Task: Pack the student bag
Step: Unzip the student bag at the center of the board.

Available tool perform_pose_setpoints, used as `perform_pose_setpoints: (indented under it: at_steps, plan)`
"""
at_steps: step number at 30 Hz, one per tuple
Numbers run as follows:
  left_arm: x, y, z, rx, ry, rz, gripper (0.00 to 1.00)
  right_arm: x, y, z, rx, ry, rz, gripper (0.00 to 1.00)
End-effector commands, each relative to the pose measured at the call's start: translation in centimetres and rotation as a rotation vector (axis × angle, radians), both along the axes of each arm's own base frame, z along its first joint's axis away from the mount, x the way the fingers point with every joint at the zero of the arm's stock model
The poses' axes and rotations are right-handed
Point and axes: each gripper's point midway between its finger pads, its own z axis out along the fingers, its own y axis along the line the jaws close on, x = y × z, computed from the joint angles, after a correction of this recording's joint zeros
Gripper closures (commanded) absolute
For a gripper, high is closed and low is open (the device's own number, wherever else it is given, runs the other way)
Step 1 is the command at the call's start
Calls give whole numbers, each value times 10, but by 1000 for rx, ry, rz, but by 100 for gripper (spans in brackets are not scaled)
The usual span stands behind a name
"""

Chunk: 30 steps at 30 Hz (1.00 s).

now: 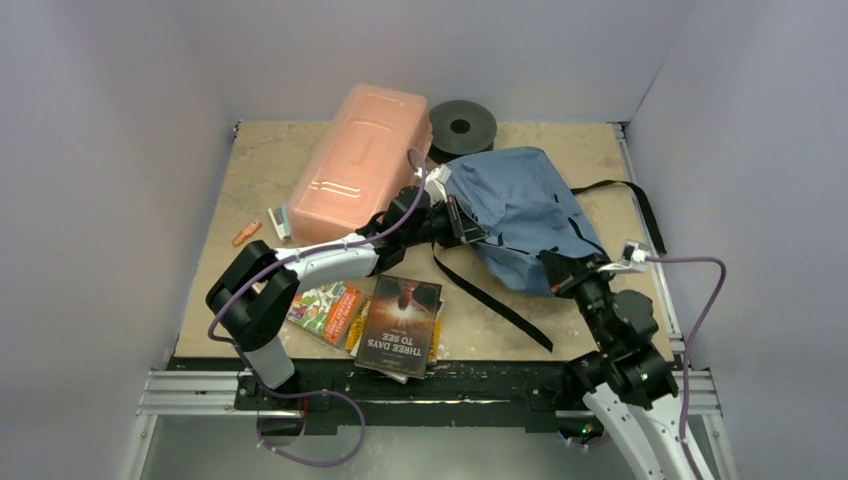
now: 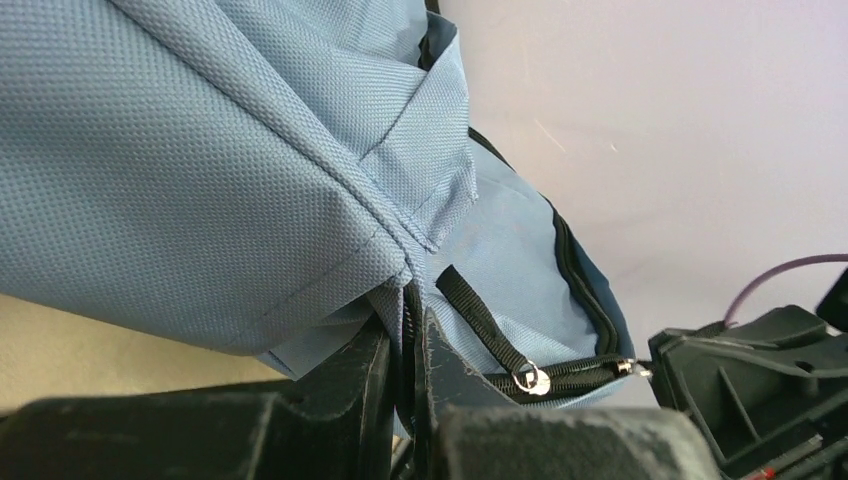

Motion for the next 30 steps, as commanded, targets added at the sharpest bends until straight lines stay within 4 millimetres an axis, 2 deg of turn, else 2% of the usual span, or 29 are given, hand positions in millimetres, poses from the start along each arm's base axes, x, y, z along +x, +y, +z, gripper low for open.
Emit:
perform_pose_setpoints:
  at_steps: [1, 3, 5, 6, 7, 9, 11, 13, 16, 18, 22, 24, 30]
  plan:
    - [5, 42, -31, 214, 44, 38, 100, -11, -75, 18, 56, -78, -379, 100]
    - [3, 46, -28, 245, 21, 21, 100, -16, -90, 21, 73, -80, -457, 100]
    - [0, 47, -23, 267, -12, -15, 99, -15, -90, 27, 70, -76, -460, 100]
    - [-3, 47, -18, 273, -33, -40, 93, -14, -88, 28, 54, -62, -449, 100]
    - [-5, 47, -11, 279, -69, -63, 78, -10, -83, 30, 24, -55, -422, 100]
    - [-12, 50, 7, 282, -150, -102, 43, -5, -69, 39, -33, -73, -341, 100]
    - [-23, 50, 31, 280, -258, -145, 32, -4, -57, 51, -56, -109, -275, 100]
    - [-40, 47, 53, 296, -376, -204, 31, -6, -47, 63, -66, -151, -213, 100]
    - [-69, 29, 82, 309, -551, -287, 29, -7, -31, 71, -57, -162, -124, 100]
    - [-77, 13, 94, 317, -661, -283, 30, -7, -20, 72, -39, -139, -71, 100]
    - [-98, -26, 100, 278, -974, -264, 29, -5, -15, 70, -30, -100, -53, 100]
    - [-94, -41, 107, 275, -1049, -212, 28, -6, -13, 72, -34, -103, -38, 100]
    - [-70, -68, 109, 312, -1064, -155, 29, -11, -10, 86, -43, -126, -12, 100]
